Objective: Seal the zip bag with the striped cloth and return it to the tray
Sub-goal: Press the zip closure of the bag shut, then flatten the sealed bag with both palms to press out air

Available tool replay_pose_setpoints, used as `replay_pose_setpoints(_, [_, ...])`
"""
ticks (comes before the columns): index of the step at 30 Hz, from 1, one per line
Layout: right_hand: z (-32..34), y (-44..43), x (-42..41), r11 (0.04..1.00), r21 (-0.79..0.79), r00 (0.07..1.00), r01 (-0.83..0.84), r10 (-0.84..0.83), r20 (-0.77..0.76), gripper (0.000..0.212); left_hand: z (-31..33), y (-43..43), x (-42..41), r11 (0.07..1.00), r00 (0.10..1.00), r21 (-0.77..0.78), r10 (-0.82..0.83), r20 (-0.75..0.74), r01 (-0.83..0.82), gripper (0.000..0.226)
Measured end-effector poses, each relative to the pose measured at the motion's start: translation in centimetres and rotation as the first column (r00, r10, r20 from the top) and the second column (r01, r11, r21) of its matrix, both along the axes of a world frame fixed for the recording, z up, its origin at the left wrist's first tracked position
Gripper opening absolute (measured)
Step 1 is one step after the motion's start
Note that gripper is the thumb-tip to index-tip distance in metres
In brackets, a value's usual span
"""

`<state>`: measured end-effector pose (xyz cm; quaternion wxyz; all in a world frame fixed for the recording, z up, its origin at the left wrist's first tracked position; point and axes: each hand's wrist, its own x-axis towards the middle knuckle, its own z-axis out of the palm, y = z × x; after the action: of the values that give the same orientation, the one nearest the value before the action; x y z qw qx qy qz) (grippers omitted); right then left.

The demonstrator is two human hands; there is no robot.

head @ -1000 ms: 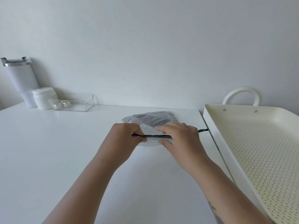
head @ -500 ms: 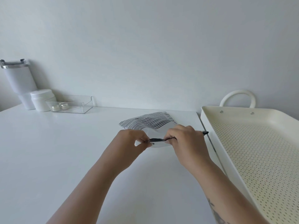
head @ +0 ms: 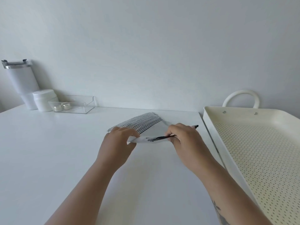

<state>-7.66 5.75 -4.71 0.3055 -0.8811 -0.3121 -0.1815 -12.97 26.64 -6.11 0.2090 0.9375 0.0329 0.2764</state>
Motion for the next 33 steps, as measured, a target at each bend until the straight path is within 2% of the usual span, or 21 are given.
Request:
replay_pose_setpoints(1, [-0.1,-0.2,0.0,0.995,-0.077,0.998,0.058,-0.056,0.026,0.018,0.1,-0.1,-0.1,1.0,1.0,0.004,0.004,-0.024,-0.004,0.02])
replay_pose_setpoints(3, [-0.1,-0.6,-0.2,0.966,-0.209,0.987,0.151,-0.16,-0.026,0.028,0.2,-0.4,-0.4,1.0,0.998,0.026,0.01,-0.06,-0.009,0.016])
replay_pose_setpoints(6, [0.3,-1.1,-0.4,0.935,-0.311,0.965,0.173,-0.223,-0.135,0.057,0.4,-1.0,-0.7,0.995,0.992,0.097,0.003,-0.128,0.01,0.01])
replay_pose_setpoints(8, [1.1,-0.9,-0.6,0.947,-0.277,0.974,0.164,-0.199,-0.105,0.062,0.6,-1.7,-1.0,0.996,0.963,0.062,-0.044,-0.267,0.063,0.041])
replay_pose_setpoints(10, [2.0,-0.3,-1.1,0.98,-0.147,0.989,0.134,-0.142,-0.04,0.053,0.9,-2.1,-1.2,0.992,0.905,-0.053,-0.122,-0.408,0.11,0.073])
replay_pose_setpoints(11, [2.3,0.0,-1.3,0.992,-0.063,0.994,0.111,-0.112,-0.018,0.047,1.0,-2.1,-1.3,0.984,0.881,-0.129,-0.17,-0.44,0.126,0.077])
replay_pose_setpoints(13, [2.6,0.8,-1.8,0.996,0.055,0.998,0.063,-0.064,0.009,0.038,1.2,-2.1,-1.1,0.961,0.903,-0.238,-0.222,-0.367,0.139,0.059])
replay_pose_setpoints(14, [2.4,1.1,-2.0,0.998,0.048,0.999,0.047,-0.047,0.014,0.037,1.3,-2.0,-0.8,0.962,0.94,-0.238,-0.197,-0.278,0.131,0.047])
replay_pose_setpoints(17, [0.6,2.2,-1.9,0.983,-0.179,0.994,0.039,-0.056,-0.09,0.046,1.0,-1.3,-0.1,0.996,0.999,-0.08,-0.043,-0.016,0.042,0.021])
replay_pose_setpoints(18, [-0.3,2.4,-1.8,0.961,-0.274,0.986,0.036,-0.079,-0.148,0.051,0.7,-1.1,0.0,1.0,1.0,-0.019,0.002,-0.022,-0.002,0.023])
replay_pose_setpoints(21, [-2.4,2.5,-1.4,0.891,-0.453,0.955,0.018,-0.15,-0.258,0.058,-0.5,-0.6,0.3,0.994,0.965,0.049,0.11,-0.24,-0.101,0.044])
replay_pose_setpoints(25, [-2.6,2.1,-1.0,0.863,-0.502,0.937,0.059,-0.22,-0.27,0.054,-0.6,-0.9,0.3,0.978,0.93,0.12,0.201,-0.307,-0.172,0.052])
replay_pose_setpoints(27, [-1.9,1.6,-1.1,0.845,-0.527,0.932,0.094,-0.26,-0.252,0.042,-0.2,-1.4,0.1,0.964,0.917,0.174,0.25,-0.312,-0.203,0.058])
replay_pose_setpoints(29, [-1.3,1.2,-1.3,0.848,-0.508,0.935,0.152,-0.29,-0.204,0.031,0.2,-1.9,-0.1,0.957,0.916,0.18,0.274,-0.292,-0.229,0.058])
replay_pose_setpoints(31, [-0.9,1.4,-1.4,0.897,-0.39,0.949,0.209,-0.282,-0.139,0.026,0.5,-2.2,0.1,0.955,0.939,0.152,0.281,-0.2,-0.253,0.051])
replay_pose_setpoints(33, [-0.7,2.6,-1.1,0.957,-0.231,0.97,0.178,-0.21,-0.121,0.038,0.4,-2.5,0.3,0.959,0.959,0.127,0.265,-0.097,-0.252,0.043])
